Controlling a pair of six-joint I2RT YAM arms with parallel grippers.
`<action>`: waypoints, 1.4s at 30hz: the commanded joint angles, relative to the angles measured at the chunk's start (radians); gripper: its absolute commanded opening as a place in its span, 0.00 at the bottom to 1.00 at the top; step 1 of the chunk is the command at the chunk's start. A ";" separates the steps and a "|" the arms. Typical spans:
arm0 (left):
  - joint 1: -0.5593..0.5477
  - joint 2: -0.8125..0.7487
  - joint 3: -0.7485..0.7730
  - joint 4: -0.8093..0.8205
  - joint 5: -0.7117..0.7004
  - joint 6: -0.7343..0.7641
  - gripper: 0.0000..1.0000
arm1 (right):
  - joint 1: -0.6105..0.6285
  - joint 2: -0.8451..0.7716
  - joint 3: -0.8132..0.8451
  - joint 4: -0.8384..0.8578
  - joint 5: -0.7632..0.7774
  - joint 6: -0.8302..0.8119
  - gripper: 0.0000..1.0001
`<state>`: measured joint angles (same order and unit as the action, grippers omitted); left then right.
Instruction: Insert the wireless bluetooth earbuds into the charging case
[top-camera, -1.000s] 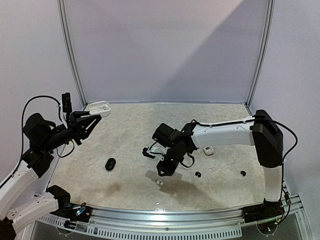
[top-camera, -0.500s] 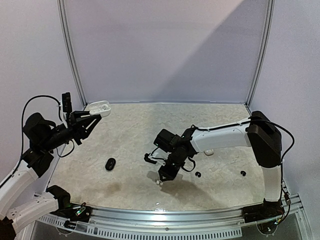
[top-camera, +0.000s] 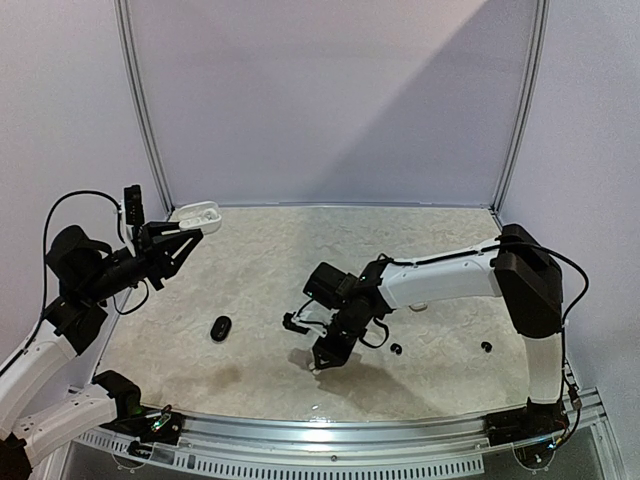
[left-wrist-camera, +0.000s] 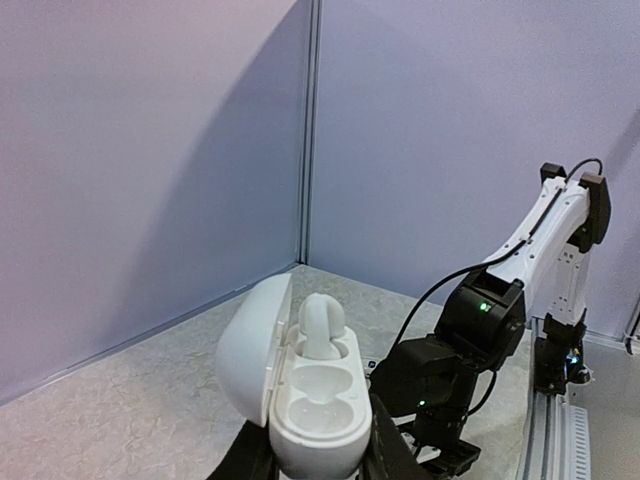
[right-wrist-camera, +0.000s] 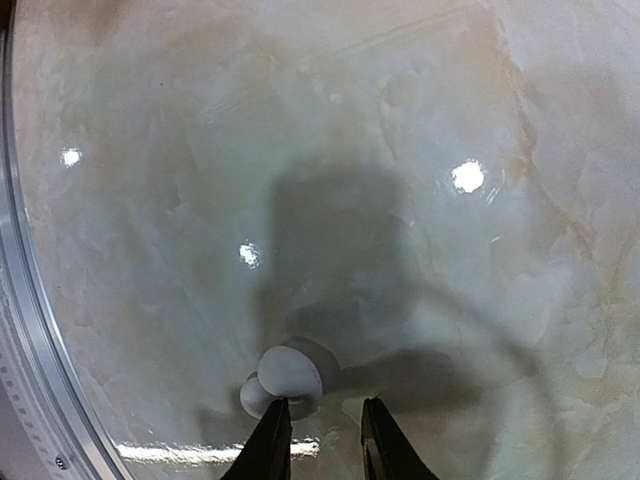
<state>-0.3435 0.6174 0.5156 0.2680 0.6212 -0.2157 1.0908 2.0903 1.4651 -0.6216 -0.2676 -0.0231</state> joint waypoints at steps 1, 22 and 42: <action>0.011 0.002 0.007 0.001 0.011 0.009 0.00 | 0.001 0.006 0.042 -0.006 0.005 0.015 0.24; 0.012 -0.001 0.010 -0.002 0.009 0.019 0.00 | 0.024 0.025 0.002 0.023 -0.014 0.069 0.21; 0.012 -0.006 0.010 -0.013 0.015 0.018 0.00 | 0.056 0.044 0.045 -0.043 0.043 0.063 0.14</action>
<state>-0.3435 0.6144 0.5156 0.2638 0.6216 -0.2062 1.1454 2.1052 1.4837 -0.6186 -0.2676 0.0414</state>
